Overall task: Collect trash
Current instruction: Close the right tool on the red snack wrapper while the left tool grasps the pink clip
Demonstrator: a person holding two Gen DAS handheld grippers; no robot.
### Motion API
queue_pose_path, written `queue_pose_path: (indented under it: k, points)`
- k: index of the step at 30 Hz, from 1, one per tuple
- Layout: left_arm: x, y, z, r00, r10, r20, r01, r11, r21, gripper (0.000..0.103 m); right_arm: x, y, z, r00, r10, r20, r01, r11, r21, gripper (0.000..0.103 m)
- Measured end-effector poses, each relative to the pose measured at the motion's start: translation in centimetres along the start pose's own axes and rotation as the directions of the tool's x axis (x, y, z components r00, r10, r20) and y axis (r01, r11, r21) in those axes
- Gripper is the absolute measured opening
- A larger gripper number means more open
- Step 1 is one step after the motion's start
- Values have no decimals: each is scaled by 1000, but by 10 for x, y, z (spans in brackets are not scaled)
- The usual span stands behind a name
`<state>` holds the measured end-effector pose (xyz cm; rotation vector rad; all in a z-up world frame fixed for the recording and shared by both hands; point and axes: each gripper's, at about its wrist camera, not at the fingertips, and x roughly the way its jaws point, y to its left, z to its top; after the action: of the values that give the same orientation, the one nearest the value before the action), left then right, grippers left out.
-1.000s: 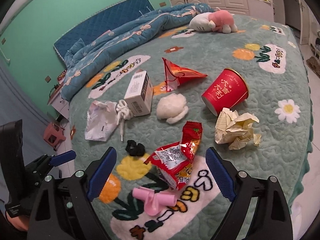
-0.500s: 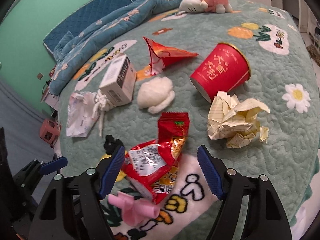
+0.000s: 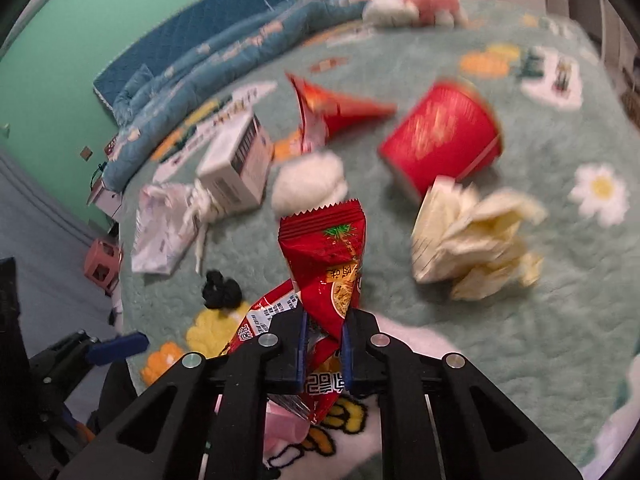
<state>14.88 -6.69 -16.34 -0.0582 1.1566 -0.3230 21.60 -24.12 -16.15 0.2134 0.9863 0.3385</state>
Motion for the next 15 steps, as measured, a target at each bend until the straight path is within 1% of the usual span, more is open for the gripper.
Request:
queue_pose_path:
  k: [4, 8, 13, 15]
  points:
    - [2, -11, -3, 1000, -22, -17, 22, 999, -41, 97, -35, -1, 3, 998, 21, 66, -21, 1000, -9, 13]
    - [10, -24, -3, 999, -35, -30, 33, 997, -71, 97, -59, -4, -1, 995, 36, 97, -34, 999, -23, 13]
    - [27, -32, 1, 998, 37, -45, -42, 992, -119, 98, -77, -12, -8, 991, 31, 127, -27, 999, -32, 13]
    - [30, -33, 4, 998, 48, -45, -54, 990, -131, 98, -80, -11, -11, 991, 29, 134, -24, 999, -39, 13]
